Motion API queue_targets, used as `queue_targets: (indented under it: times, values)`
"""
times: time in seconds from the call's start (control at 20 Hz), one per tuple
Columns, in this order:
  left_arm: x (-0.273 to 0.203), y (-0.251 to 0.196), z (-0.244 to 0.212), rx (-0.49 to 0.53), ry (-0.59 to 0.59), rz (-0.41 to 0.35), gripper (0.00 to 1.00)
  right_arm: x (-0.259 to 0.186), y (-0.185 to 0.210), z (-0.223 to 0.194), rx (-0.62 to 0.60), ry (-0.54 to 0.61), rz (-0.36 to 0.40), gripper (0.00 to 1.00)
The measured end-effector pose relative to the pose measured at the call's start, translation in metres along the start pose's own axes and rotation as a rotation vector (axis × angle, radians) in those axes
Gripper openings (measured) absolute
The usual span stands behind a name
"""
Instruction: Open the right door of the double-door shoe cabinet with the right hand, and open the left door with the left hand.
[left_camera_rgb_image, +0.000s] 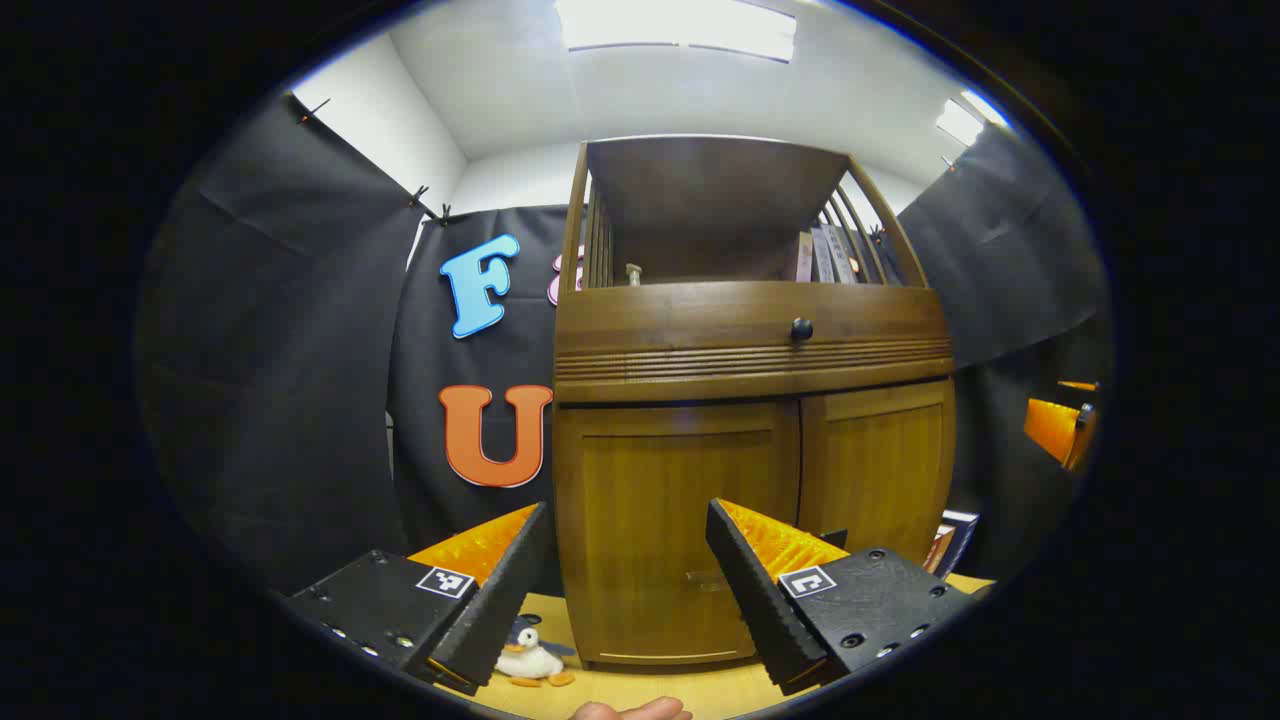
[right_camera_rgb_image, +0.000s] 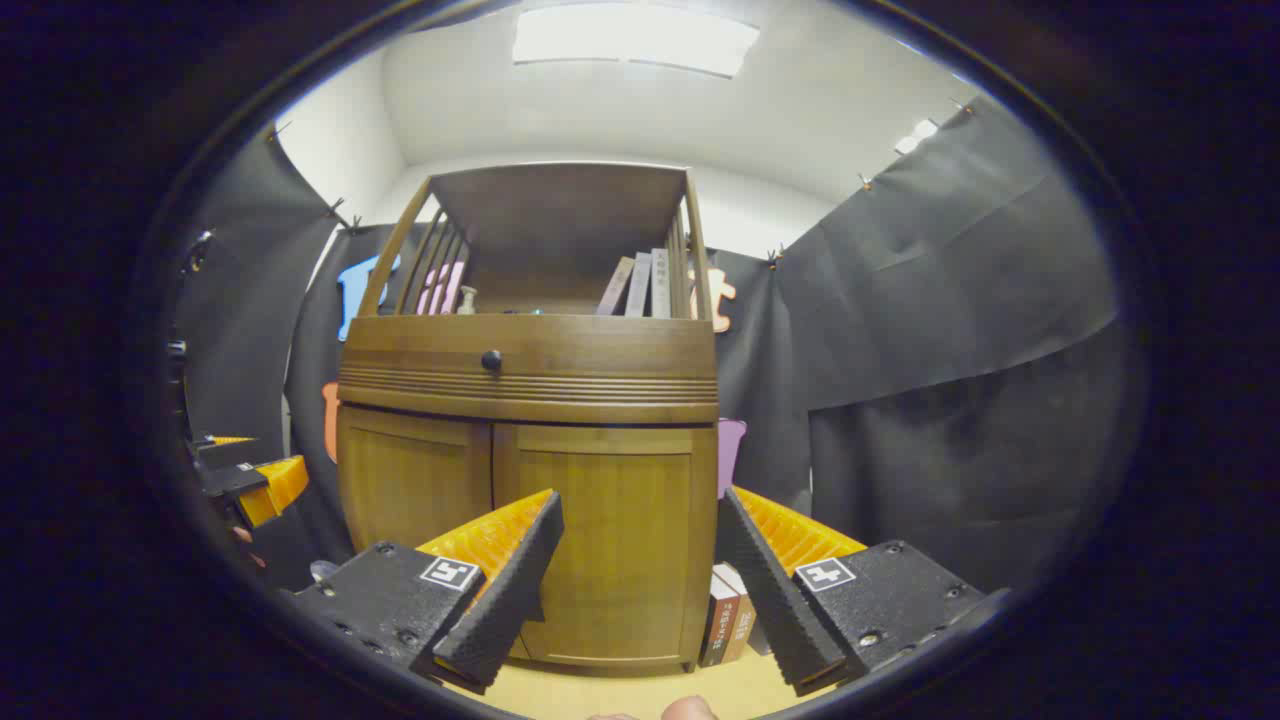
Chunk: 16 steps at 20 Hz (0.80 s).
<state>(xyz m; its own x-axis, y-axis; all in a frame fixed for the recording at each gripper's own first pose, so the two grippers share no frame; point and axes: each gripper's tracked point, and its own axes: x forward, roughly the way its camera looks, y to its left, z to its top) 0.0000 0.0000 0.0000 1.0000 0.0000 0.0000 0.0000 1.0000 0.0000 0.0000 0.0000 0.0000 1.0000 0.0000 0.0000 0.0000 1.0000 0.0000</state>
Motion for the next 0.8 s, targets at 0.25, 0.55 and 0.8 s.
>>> queue_targets:
  times: [0.25, 0.55, 0.8]
  values:
    - [-0.011, -0.012, -0.001, -0.043, 0.019, 0.023, 0.95, 0.018, 0.009, -0.015, 0.015, 0.053, 0.079, 1.00]
    - [-0.015, -0.030, 0.001, -0.076, 0.007, 0.021, 1.00, 0.023, 0.018, -0.029, -0.012, 0.078, 0.145, 1.00]
    - [-0.018, -0.029, 0.005, -0.085, -0.001, 0.036, 1.00, 0.027, 0.021, -0.047, -0.027, 0.121, 0.159, 1.00]
